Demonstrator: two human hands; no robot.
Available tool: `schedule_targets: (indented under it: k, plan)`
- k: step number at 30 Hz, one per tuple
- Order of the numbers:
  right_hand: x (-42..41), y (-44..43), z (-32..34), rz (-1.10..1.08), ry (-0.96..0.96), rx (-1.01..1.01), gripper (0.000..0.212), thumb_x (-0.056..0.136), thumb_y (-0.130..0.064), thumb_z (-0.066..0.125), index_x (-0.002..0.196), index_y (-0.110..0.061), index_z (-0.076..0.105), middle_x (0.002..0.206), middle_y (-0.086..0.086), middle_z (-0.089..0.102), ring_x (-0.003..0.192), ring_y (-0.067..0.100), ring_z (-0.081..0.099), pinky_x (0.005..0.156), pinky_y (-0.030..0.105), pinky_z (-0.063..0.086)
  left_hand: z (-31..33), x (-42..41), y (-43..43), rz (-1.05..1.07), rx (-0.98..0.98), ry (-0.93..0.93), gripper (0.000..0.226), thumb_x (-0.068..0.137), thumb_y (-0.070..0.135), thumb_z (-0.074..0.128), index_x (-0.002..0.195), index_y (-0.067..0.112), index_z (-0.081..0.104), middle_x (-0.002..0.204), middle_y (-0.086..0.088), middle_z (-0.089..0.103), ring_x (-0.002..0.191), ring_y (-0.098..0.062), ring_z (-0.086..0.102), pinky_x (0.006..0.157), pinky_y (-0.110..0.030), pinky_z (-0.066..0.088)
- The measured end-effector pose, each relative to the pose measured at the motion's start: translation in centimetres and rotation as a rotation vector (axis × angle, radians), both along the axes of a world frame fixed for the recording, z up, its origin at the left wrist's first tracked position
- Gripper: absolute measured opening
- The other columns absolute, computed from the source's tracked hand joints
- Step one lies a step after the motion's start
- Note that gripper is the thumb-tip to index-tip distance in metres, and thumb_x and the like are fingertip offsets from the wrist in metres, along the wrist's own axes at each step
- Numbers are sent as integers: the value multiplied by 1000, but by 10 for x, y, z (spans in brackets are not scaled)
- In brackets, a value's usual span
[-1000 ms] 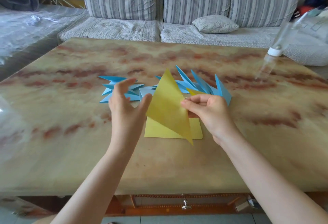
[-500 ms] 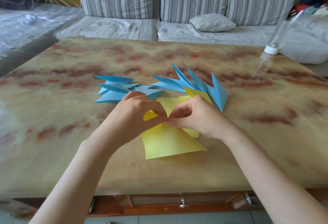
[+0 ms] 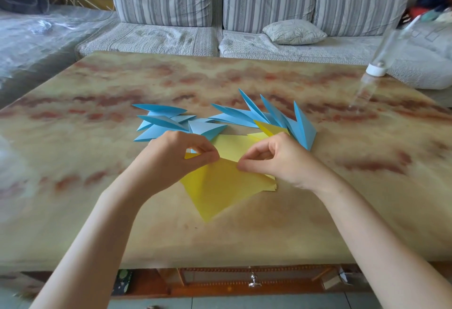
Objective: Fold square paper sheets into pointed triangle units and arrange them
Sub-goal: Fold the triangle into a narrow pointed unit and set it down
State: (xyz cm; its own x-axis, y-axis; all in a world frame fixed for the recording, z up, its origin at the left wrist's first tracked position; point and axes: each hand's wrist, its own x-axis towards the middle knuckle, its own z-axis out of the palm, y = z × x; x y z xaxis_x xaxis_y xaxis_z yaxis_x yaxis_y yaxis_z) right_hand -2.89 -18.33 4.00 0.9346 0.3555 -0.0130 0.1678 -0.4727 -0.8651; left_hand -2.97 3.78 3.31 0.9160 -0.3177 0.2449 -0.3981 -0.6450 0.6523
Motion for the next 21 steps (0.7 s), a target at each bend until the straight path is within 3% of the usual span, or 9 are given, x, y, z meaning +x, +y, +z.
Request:
schedule_targets:
  k: [5, 9, 13, 17, 21]
  plan:
    - [5, -11, -3, 30, 28, -42, 10, 78, -23, 77, 80, -13, 75, 77, 10, 72, 68, 8, 55, 69, 22, 42, 1, 1, 4, 31, 15, 26, 5, 82, 39, 68, 78, 41, 70, 81, 25, 68, 82, 6, 61, 80, -18, 46]
    - [6, -23, -2, 36, 43, 4, 14, 72, -26, 78, 79, -14, 75, 76, -1, 73, 69, 3, 61, 73, 14, 47, 5, 1, 8, 59, -16, 48, 3, 82, 36, 69, 81, 36, 72, 82, 24, 69, 82, 9, 60, 74, -7, 42]
    - [10, -27, -4, 30, 53, -4, 29, 61, -38, 76, 79, -15, 76, 82, 4, 75, 73, 5, 63, 80, 20, 48, 4, 1, 6, 51, 0, 63, 4, 82, 36, 69, 81, 35, 72, 85, 20, 70, 83, 5, 61, 78, -11, 43]
    - [10, -32, -3, 57, 57, -4, 10, 77, -20, 76, 79, -11, 75, 80, 5, 76, 75, 6, 66, 84, 19, 48, 7, 0, 9, 66, -14, 56, 8, 82, 33, 70, 76, 38, 70, 82, 25, 68, 80, 10, 60, 69, -4, 40]
    - [13, -41, -4, 64, 45, -71, 12, 83, -19, 72, 78, -8, 75, 78, 3, 75, 73, 5, 62, 79, 20, 48, 6, 1, 15, 106, 9, 48, 12, 83, 31, 70, 74, 39, 67, 78, 27, 67, 77, 12, 60, 67, -4, 40]
